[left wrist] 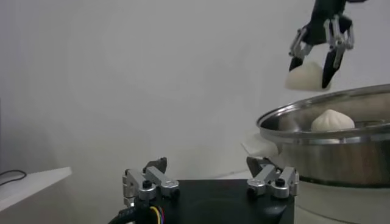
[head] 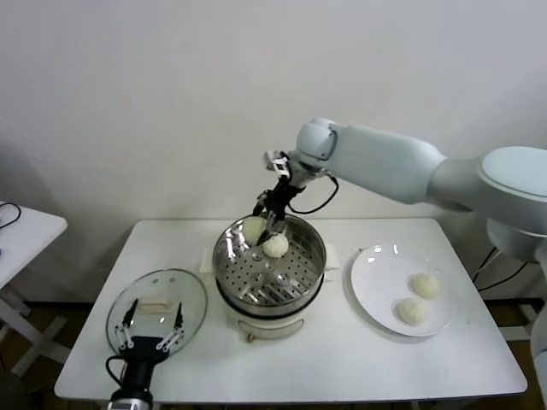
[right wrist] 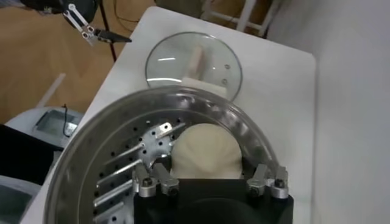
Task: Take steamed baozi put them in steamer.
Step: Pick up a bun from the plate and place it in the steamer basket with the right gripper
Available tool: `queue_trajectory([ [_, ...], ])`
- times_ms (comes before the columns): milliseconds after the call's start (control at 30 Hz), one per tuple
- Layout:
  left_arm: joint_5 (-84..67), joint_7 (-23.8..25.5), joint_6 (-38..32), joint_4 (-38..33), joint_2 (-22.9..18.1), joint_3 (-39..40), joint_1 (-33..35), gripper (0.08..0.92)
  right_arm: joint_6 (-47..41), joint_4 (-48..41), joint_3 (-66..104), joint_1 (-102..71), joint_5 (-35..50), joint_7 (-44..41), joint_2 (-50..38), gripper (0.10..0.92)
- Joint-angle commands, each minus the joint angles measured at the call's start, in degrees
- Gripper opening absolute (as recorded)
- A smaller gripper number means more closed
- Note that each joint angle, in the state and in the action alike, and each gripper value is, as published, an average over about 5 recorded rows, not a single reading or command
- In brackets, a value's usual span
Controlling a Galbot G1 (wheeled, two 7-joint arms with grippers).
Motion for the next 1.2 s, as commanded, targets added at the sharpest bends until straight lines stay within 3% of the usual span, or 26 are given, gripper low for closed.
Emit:
queue_trajectory([
  [33, -0.23, 0.00, 0.10, 0.02, 0.01, -0.09, -0.10, 0.823, -0.04, -1.66, -1.23, -3.40, -0.09, 0.40, 4.25, 0.738],
  [1033, -0.01, -0.01, 0.38, 0.39, -0.63, 0.29, -0.81, 0.823, 1.81, -3.21, -1.70, -5.88, -5.88, 0.20, 4.57, 0.738],
  [1200, 0.06, -0.01, 0.32, 0.54, -0.65, 0.33, -0.76, 0.823, 2.07, -3.00, -1.63, -6.12, -6.31, 0.33, 4.54, 0.797],
])
